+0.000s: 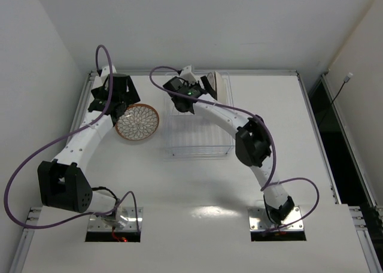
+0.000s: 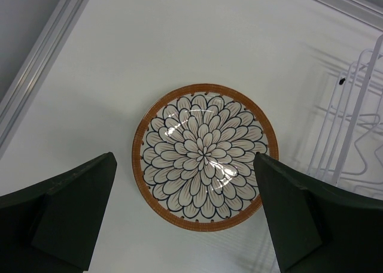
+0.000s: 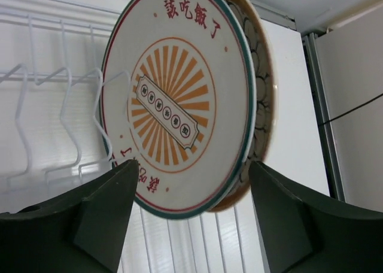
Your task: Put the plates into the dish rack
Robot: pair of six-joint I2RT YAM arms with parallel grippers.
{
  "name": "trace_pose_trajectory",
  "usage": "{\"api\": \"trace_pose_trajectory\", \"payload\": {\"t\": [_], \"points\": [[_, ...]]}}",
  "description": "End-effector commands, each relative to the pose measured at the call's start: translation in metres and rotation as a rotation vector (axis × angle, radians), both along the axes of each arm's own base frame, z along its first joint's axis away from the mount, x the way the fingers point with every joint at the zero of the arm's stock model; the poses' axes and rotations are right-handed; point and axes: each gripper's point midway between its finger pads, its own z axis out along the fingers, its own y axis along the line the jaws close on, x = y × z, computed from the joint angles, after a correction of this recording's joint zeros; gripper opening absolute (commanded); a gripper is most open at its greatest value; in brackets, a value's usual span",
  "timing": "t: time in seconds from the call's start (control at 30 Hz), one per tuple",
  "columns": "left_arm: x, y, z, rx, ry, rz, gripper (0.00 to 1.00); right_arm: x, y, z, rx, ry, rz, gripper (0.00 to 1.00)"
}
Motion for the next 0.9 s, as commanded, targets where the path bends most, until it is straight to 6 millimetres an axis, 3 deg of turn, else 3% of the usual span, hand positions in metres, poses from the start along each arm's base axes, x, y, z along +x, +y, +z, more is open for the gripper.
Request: {"api": "trace_pose_trajectory", "payload": {"t": [0.0, 0.1, 0.13, 0.33, 0.37, 0.4, 0.43, 0.5, 0.53, 0.63, 0.67, 0.7, 0.73, 0.77, 0.8, 0.87], "points": [[0.008, 0.001, 0.016, 0.001, -0.048, 0.008, 1.00, -0.015, -0.015, 0.093, 0.093, -0.167, -0.036, 0.73], [0.008, 0.001, 0.016, 0.001, -0.048, 0.008, 1.00, -0.028, -0.008, 0.121, 0.145, -0.216, -0.011, 0.80], [0.008, 0.001, 0.016, 0.001, -0.048, 0.008, 1.00, -0.037, 0.000, 0.139, 0.214, -0.232, 0.039, 0.80], [0.009, 0.000, 0.013, -0.006, -0.042, 0.013, 1.00, -0.068, 0.058, 0.164, 0.515, -0.176, 0.446, 0.82], [0.010, 0.000, 0.007, -0.004, -0.029, 0.013, 1.00, -0.078, 0.055, 0.167, 0.544, -0.180, 0.480, 0.82], [0.011, -0.001, 0.007, -0.030, -0.040, 0.029, 1.00, -0.084, 0.056, 0.165, 0.568, -0.171, 0.501, 0.82], [0.011, 0.000, -0.003, -0.029, -0.010, 0.044, 1.00, -0.092, 0.055, 0.147, 0.573, -0.127, 0.520, 0.82], [0.010, -0.002, -0.017, -0.059, 0.021, 0.071, 1.00, -0.109, 0.047, 0.150, 0.617, -0.125, 0.542, 0.82], [0.012, -0.009, -0.029, -0.089, 0.054, 0.055, 1.00, -0.117, 0.041, 0.127, 0.607, -0.080, 0.533, 0.82], [0.010, -0.012, -0.059, -0.260, 0.124, 0.075, 1.00, -0.141, 0.025, 0.104, 0.650, -0.041, 0.522, 0.82], [0.000, -0.012, -0.087, -0.394, 0.192, 0.053, 1.00, -0.147, 0.023, 0.101, 0.670, -0.036, 0.530, 0.82], [-0.006, -0.010, -0.101, -0.486, 0.209, 0.078, 1.00, -0.155, 0.018, 0.083, 0.684, -0.011, 0.516, 0.82], [-0.022, -0.002, -0.130, -0.602, 0.253, 0.092, 1.00, -0.163, 0.013, 0.090, 0.713, -0.030, 0.526, 0.82], [-0.037, -0.011, -0.147, -0.642, 0.306, 0.087, 1.00, -0.167, 0.009, 0.087, 0.715, -0.033, 0.527, 0.82], [-0.038, 0.006, -0.146, -0.671, 0.254, 0.122, 1.00, -0.173, 0.006, 0.075, 0.713, -0.012, 0.532, 0.82], [-0.055, 0.020, -0.160, -0.672, 0.265, 0.178, 1.00, -0.178, 0.001, 0.078, 0.725, -0.031, 0.539, 0.84]]}}
